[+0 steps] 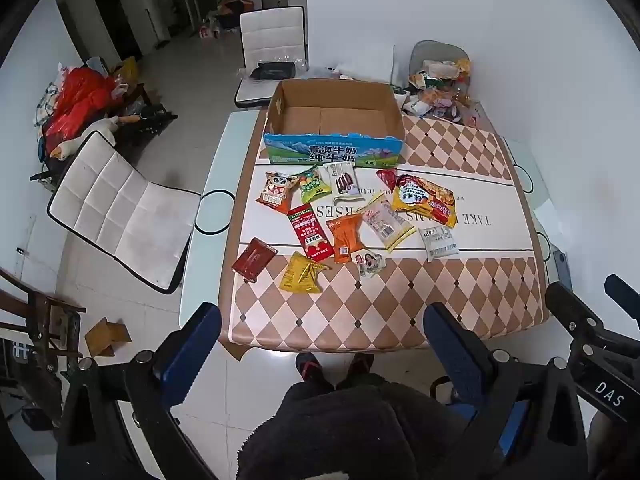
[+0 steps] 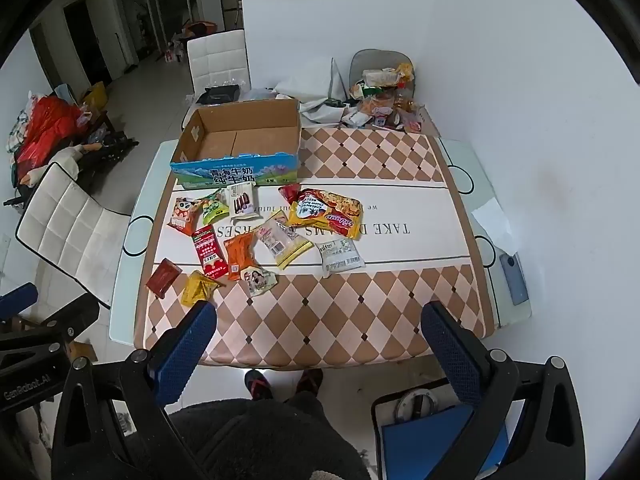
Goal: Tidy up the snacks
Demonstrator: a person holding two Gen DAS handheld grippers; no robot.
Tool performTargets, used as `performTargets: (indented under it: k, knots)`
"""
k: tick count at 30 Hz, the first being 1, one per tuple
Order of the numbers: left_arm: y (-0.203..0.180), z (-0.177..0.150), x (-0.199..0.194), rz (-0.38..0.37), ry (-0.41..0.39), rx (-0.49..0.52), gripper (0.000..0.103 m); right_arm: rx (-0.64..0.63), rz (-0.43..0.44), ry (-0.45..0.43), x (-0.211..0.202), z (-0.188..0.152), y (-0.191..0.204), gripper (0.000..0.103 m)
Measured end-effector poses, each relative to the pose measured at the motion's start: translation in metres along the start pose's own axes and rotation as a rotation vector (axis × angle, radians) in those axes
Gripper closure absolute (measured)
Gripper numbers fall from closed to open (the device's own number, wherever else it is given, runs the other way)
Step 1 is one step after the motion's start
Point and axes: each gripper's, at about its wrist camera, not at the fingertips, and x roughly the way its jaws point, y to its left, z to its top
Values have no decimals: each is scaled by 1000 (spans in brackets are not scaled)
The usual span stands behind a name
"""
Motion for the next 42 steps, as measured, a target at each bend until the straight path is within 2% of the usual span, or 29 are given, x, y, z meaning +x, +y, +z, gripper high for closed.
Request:
performTargets:
  k: [22, 28, 42]
  knots:
    - [0, 0, 0, -6, 2, -2, 0, -3, -10, 4, 7, 1, 2, 0]
    - [-6, -15, 8, -7, 3, 6, 0, -5, -9, 9, 9, 2, 3, 0]
    - [-3, -11, 8, -10, 9, -3, 0, -5, -10, 18, 9, 9, 8, 0]
